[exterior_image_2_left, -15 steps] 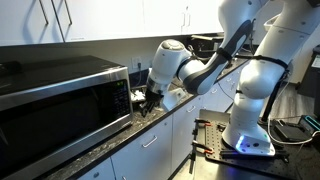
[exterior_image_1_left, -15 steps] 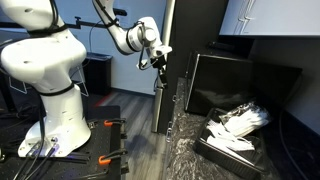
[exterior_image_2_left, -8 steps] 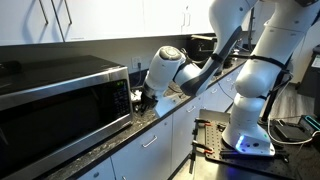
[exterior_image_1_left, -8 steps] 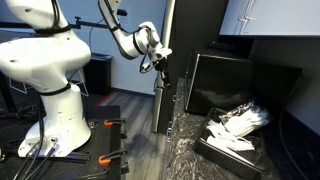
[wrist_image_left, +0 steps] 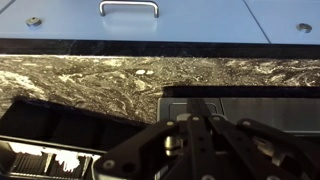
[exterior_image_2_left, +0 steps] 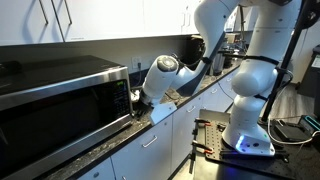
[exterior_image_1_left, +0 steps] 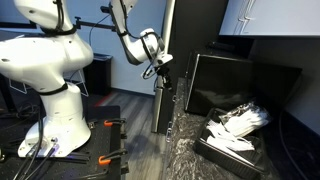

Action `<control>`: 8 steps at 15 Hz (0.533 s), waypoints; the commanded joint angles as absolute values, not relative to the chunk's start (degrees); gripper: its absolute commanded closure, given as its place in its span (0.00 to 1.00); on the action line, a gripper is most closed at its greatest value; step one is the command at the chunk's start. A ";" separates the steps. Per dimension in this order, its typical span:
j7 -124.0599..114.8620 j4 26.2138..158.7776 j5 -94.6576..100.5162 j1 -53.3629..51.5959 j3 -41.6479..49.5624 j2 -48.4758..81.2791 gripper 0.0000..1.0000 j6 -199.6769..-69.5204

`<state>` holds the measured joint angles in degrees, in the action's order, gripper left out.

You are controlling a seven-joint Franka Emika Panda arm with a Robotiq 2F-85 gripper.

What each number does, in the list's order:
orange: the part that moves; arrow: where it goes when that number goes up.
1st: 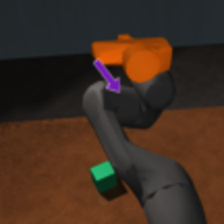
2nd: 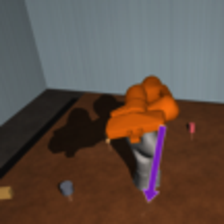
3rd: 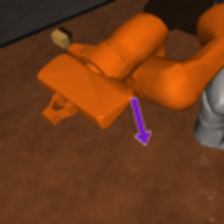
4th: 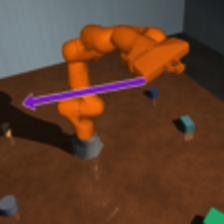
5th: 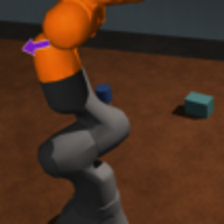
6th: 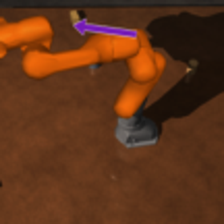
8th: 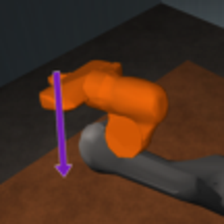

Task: Open the door of the microwave

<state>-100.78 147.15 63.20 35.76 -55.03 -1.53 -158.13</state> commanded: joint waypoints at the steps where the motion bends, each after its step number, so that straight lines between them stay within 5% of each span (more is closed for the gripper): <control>1: -100.80 146.62 63.71 35.91 -55.03 -0.28 0.99 -157.99; 8: -102.78 144.70 70.25 35.97 -54.34 4.90 1.00 -155.35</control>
<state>-100.76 146.02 65.56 36.08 -54.80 1.66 -157.56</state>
